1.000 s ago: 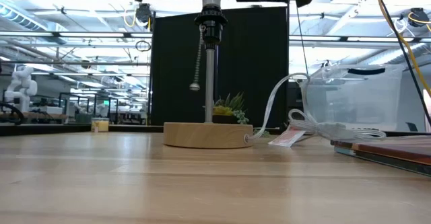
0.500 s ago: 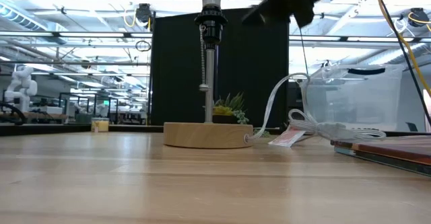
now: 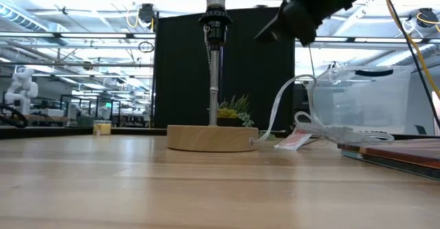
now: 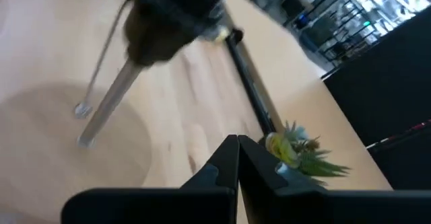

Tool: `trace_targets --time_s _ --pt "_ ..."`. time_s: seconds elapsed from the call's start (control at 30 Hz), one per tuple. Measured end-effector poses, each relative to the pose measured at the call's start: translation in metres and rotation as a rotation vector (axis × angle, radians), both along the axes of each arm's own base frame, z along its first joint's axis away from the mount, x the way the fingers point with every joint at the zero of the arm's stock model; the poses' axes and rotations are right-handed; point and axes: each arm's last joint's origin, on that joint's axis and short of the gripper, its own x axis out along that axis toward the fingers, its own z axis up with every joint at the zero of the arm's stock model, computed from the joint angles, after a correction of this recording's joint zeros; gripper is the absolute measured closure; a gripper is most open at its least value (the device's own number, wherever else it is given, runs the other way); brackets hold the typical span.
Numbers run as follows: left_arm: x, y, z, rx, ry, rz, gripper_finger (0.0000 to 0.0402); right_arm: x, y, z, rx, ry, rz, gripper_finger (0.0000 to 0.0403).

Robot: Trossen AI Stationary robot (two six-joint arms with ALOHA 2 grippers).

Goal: Screw lightbulb
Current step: Remove the white lightbulb from the silver lamp

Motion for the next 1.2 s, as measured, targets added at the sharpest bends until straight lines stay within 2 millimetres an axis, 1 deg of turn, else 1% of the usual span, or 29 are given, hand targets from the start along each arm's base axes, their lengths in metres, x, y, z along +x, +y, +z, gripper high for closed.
trace_targets --time_s 0.03,0.1,0.2,0.23,0.27,0.33,0.4,0.5,0.6,0.67,0.77,0.93,1.03,1.1,1.2 --pt "-0.002 0.001 -0.007 -0.013 -0.028 -0.001 0.0401 -0.002 -0.001 0.003 0.002 -0.029 0.004 0.0403" --pt "-0.004 0.002 -0.031 -0.031 -0.045 -0.001 0.0401 -0.006 -0.002 0.01 0.01 -0.1 0.01 0.0403" --pt "-0.002 0.004 -0.067 -0.07 -0.066 0.002 0.0401 -0.018 -0.006 0.015 0.007 -0.186 0.002 0.0403" --pt "-0.002 0.005 -0.076 -0.081 -0.076 -0.003 0.0401 -0.023 -0.008 0.016 0.012 -0.211 -0.003 0.0403" --pt "-0.001 0.007 -0.081 -0.097 -0.091 -0.003 0.0401 -0.028 -0.01 0.017 0.019 -0.235 -0.006 0.0403" --pt "0.002 0.009 -0.084 -0.141 -0.115 0.005 0.0401 -0.039 -0.014 0.017 0.029 -0.282 -0.034 0.0403" --pt "0.007 0.012 -0.091 -0.171 -0.084 0.025 0.0401 -0.049 -0.017 0.016 0.035 -0.324 -0.058 0.0403" --pt "0.02 0.016 -0.101 -0.199 -0.021 0.036 0.0401 -0.06 -0.021 0.016 0.055 -0.396 -0.075 0.0403" --pt "0.036 0.022 -0.103 -0.25 0.005 0.057 0.0394 -0.065 -0.023 0.015 0.056 -0.429 -0.079 0.0403" --pt "0.046 0.025 -0.109 -0.264 0.045 0.069 0.0376 -0.066 -0.023 0.016 0.054 -0.438 -0.077 0.0403" --pt "0.06 0.028 -0.117 -0.28 0.096 0.096 0.0334 -0.066 -0.023 0.016 0.048 -0.433 -0.076 0.0403" --pt "0.073 0.035 -0.135 -0.297 0.175 0.125 0.0249 -0.066 -0.023 0.016 0.044 -0.429 -0.072 0.0403" --pt "0.08 0.038 -0.138 -0.318 0.178 0.076 0.0204 -0.066 -0.023 0.015 0.034 -0.421 -0.07 0.0403" --pt "0.085 0.04 -0.143 -0.322 0.197 0.041 0.0183 -0.066 -0.023 0.016 0.031 -0.419 -0.068 0.0403" --pt "0.096 0.041 -0.148 -0.323 0.236 0.0 0.0167 -0.066 -0.023 0.016 0.031 -0.418 -0.064 0.0403"
